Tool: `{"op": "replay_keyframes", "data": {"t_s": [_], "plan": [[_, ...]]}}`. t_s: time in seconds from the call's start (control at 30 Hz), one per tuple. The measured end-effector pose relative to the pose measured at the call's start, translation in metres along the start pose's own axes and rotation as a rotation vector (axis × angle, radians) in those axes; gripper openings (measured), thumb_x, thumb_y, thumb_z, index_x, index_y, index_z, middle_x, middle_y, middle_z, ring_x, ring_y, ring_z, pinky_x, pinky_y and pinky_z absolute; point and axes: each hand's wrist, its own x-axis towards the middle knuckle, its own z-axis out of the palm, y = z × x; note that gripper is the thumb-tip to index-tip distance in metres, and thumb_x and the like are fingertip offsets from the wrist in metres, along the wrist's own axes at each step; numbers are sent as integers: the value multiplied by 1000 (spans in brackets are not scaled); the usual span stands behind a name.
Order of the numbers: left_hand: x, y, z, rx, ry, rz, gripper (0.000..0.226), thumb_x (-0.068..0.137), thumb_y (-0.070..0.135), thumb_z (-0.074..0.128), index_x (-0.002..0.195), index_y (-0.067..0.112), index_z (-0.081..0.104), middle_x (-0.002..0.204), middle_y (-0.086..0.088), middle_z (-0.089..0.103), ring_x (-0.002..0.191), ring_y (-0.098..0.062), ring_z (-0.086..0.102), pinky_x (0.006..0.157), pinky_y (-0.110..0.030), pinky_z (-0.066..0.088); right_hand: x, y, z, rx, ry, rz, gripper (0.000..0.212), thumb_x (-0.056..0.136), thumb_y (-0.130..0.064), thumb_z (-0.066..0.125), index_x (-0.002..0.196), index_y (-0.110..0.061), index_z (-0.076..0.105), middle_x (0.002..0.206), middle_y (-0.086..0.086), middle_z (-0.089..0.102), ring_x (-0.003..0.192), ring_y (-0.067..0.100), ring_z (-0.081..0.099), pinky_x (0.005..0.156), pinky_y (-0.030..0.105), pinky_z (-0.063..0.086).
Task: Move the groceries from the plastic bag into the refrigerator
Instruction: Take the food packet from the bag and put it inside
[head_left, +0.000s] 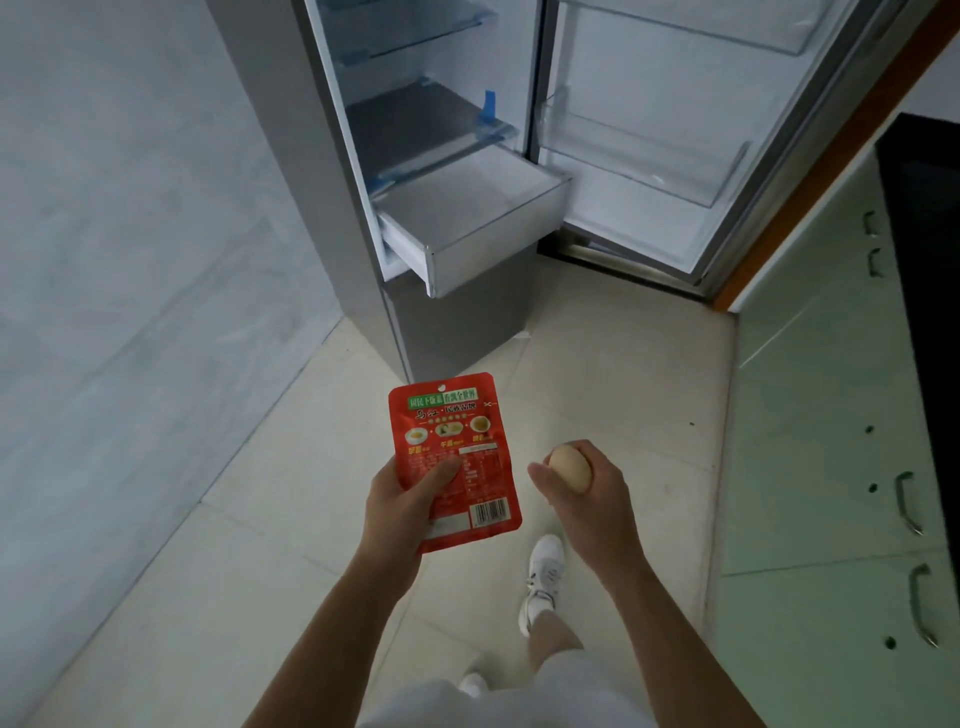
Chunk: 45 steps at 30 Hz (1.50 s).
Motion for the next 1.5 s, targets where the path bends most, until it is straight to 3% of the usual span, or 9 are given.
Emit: {"op": "replay_keyframes", "data": {"t_s": [0.63, 0.87, 1.0, 1.17, 1.37, 1.5], "plan": [[200, 118, 175, -51, 135, 66, 27, 88, 21, 69, 113, 20, 59, 101, -2, 76, 87, -25, 75, 72, -40, 62, 311, -42, -54, 66, -93, -80, 27, 87, -41, 72, 95, -21, 57, 82, -5, 61, 74, 17, 65, 64, 24, 56], [246, 139, 179, -71, 218, 50, 28, 89, 20, 68, 116, 17, 59, 105, -7, 75, 88, -28, 75, 81, -50, 60, 368, -39, -41, 66, -167, -77, 24, 87, -39, 72, 92, -21, 57, 79, -4, 61, 71, 16, 64, 62, 24, 56], [282, 147, 177, -88, 252, 49, 25, 90, 20, 67, 113, 20, 59, 105, -4, 74, 89, -27, 74, 81, -48, 60, 401, -40, -26, 46, -195, -80, 31, 84, -48, 73, 91, -22, 58, 77, -6, 60, 70, 15, 63, 62, 22, 54], [332, 167, 166, -128, 264, 59, 29, 89, 20, 67, 117, 18, 58, 107, -6, 74, 90, -28, 74, 83, -50, 59, 455, -58, -1, 60, -250, -59, 25, 84, -41, 73, 92, -22, 58, 80, 2, 62, 70, 16, 63, 60, 23, 54], [408, 207, 150, -199, 284, 34, 34, 87, 20, 69, 119, 16, 58, 105, -7, 75, 88, -29, 75, 74, -45, 61, 536, -98, 33, 21, -245, -69, 21, 85, -37, 75, 86, -21, 61, 75, -1, 63, 68, 14, 62, 59, 27, 52], [454, 235, 144, -217, 297, 39, 32, 86, 20, 70, 116, 16, 59, 101, -6, 76, 86, -28, 75, 69, -43, 61, 582, -124, 54, 58, -250, -78, 18, 84, -33, 76, 82, -23, 61, 72, -6, 63, 62, 0, 59, 53, 15, 47]]}}
